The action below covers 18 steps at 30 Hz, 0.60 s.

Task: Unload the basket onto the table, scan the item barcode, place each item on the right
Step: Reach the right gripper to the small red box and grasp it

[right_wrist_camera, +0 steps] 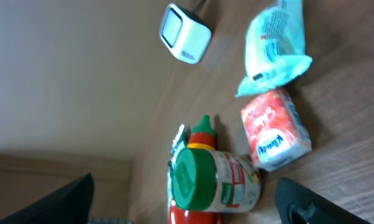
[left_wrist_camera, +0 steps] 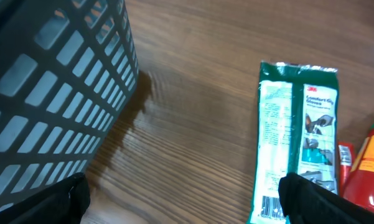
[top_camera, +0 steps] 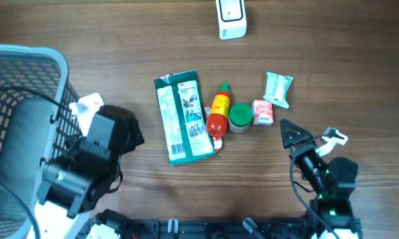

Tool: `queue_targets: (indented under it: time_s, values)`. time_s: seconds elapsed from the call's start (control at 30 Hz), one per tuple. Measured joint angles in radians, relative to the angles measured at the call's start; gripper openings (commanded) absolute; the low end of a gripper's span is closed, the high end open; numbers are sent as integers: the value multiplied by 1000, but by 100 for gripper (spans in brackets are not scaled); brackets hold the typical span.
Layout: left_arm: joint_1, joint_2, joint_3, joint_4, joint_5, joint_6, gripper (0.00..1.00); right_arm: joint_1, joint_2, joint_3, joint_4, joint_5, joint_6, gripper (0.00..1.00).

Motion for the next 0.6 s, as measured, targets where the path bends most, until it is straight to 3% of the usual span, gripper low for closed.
queue_targets:
  time_s: [0.13,0.27,0.4,0.43,0.47,0.53,0.6]
  values:
    - [0,39,0,-2,0,0,100,8,220,154,-140,-10,-112,99]
    - [0,69,0,0,0,0,100,10,483,493,-480,11,-319,99]
    - [0,93,0,0,0,0,100,70,657,755,-660,83,-467,99]
    - [0,98,0,-1,0,0,100,90,679,794,-656,94,-488,95]
    - [0,100,0,0,0,0,100,106,692,818,-626,100,-500,75]
    - [0,102,0,-1,0,0,100,122,707,834,-544,106,-525,57]
    - [0,102,0,0,0,0,100,144,730,840,-498,128,-555,57]
